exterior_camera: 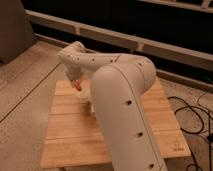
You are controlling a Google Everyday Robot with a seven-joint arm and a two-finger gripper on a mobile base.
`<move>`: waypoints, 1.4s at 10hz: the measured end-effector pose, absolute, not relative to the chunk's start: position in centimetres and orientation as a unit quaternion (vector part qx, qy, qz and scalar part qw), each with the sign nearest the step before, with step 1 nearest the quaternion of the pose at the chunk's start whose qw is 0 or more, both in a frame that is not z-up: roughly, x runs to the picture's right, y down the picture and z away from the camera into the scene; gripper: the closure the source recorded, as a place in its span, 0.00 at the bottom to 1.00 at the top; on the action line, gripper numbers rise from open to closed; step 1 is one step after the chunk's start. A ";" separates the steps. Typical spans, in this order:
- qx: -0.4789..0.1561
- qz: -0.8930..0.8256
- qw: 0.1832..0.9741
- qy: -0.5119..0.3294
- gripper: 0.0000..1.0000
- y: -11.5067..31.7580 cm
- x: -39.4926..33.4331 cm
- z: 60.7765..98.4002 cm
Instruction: Place the pepper in the ceramic cup
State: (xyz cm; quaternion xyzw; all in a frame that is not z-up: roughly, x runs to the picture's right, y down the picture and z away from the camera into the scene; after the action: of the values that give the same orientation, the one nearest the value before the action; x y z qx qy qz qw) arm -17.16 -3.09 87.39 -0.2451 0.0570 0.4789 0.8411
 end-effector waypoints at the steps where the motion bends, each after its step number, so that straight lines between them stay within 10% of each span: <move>1: -0.244 0.481 0.840 0.056 0.85 -2.9 -16.9 87.4; 14: -0.251 0.479 0.839 0.056 0.85 -1.8 -16.7 89.4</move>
State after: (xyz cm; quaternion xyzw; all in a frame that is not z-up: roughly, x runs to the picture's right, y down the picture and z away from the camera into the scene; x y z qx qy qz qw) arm -16.66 -1.77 89.40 -0.2514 0.0561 0.4791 0.8391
